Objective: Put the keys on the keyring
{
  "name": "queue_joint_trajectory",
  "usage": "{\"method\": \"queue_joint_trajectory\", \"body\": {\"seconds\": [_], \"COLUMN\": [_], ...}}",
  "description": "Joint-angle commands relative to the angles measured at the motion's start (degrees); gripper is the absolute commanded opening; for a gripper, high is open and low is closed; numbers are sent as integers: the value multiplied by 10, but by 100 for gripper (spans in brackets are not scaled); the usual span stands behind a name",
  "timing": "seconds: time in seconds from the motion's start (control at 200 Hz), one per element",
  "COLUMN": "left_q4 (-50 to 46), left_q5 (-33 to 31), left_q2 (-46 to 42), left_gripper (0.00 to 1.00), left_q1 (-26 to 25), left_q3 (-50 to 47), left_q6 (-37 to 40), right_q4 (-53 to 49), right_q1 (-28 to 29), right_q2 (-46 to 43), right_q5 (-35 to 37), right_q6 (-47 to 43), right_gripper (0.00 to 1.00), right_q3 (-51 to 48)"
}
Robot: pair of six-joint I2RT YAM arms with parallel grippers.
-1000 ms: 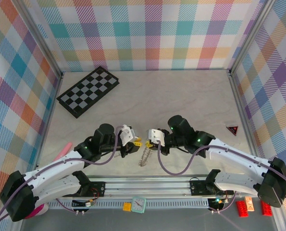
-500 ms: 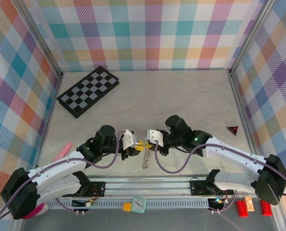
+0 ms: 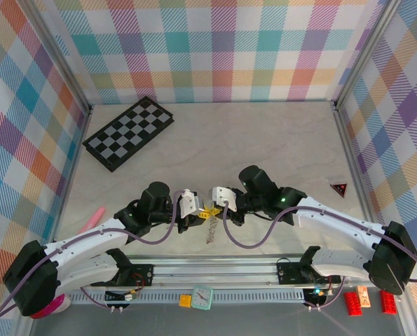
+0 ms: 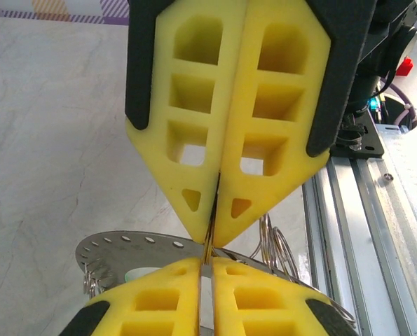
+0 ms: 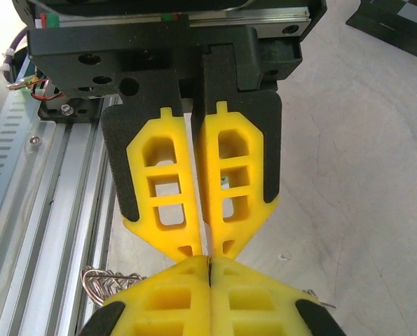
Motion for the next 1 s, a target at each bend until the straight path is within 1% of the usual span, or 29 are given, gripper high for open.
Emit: {"method": "queue_joint_trajectory", "body": {"seconds": [0.0, 0.285, 0.425, 0.43, 0.435, 0.47, 0.495, 0.535, 0.595, 0.69, 0.795, 0.88, 0.995], "left_q4": [26, 34, 30, 30, 30, 29, 29, 32, 42, 62, 75, 76, 76], "left_q5": [18, 22, 27, 27, 27, 27, 27, 28, 29, 33, 37, 40, 42], "left_q2": [1, 1, 3, 3, 3, 2, 2, 1, -1, -1, -2, -4, -7], "left_gripper": [12, 12, 0, 0, 0, 0, 0, 0, 0, 0, 0, 0, 0], "left_q1": [-6, -6, -6, -5, -5, -5, -6, -6, -5, -6, -5, -6, -6], "left_q3": [1, 2, 3, 3, 3, 2, 0, -4, -11, -21, -29, -30, -31], "left_q6": [8, 2, 5, 6, 6, 8, 8, 9, 7, 2, -1, -1, 0], "right_q4": [4, -8, 0, 3, 3, 11, 16, 25, 43, 74, 121, 121, 116], "right_q1": [-1, -1, -1, -1, -1, -1, -2, -4, -15, -40, -58, -62, -62], "right_q2": [9, 17, 15, 13, 13, 3, -7, -29, -65, -111, -134, -127, -92], "right_q5": [-34, -47, -47, -46, -46, -40, -39, -37, -35, -17, 56, 79, 73], "right_q6": [-1, -3, 3, 5, 5, 10, 11, 10, 12, 26, 58, 71, 78], "right_gripper": [0, 0, 0, 3, 3, 20, 29, 36, 42, 42, 39, 37, 34], "right_q3": [28, 36, 38, 37, 37, 32, 28, 17, -2, -40, -89, -105, -108]}}
